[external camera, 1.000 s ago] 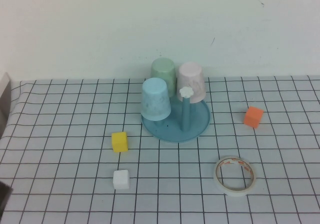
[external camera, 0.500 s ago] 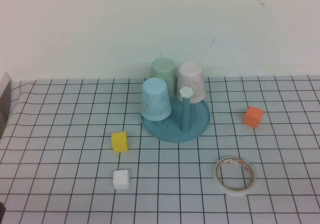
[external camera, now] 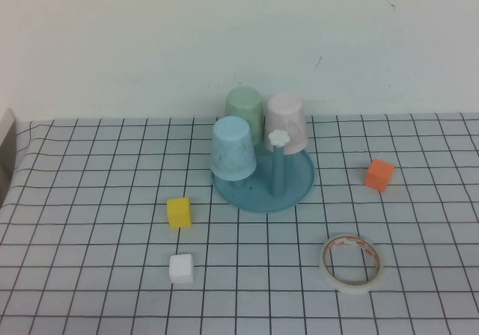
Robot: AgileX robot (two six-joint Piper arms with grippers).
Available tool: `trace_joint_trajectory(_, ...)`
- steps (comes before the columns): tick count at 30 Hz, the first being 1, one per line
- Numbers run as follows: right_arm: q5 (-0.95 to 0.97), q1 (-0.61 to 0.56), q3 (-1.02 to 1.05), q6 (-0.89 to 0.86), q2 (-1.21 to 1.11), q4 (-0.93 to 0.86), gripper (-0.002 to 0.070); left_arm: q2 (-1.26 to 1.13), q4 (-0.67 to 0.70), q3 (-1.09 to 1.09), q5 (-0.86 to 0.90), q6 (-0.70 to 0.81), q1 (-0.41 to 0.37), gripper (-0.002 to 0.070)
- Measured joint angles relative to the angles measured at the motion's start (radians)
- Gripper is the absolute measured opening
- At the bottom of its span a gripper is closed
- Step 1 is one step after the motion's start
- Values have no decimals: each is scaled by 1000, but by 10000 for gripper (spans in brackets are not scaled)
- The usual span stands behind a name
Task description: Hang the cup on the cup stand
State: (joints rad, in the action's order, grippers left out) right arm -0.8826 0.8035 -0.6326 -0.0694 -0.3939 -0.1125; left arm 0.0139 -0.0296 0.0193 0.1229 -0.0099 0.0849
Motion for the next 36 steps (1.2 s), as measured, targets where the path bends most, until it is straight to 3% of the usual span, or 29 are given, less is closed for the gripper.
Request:
trace_joint_trajectory(6, 0, 0, 0, 0, 0, 0, -1, 0, 74, 0, 177, 64, -2, -1)
trace_joint_trajectory(14, 0, 0, 0, 0, 0, 0, -1, 0, 95, -2, 192, 184, -2, -1)
trace_joint_trajectory(36, 0, 0, 0, 0, 0, 0, -1, 0, 108, -2, 192, 81, 38, -1)
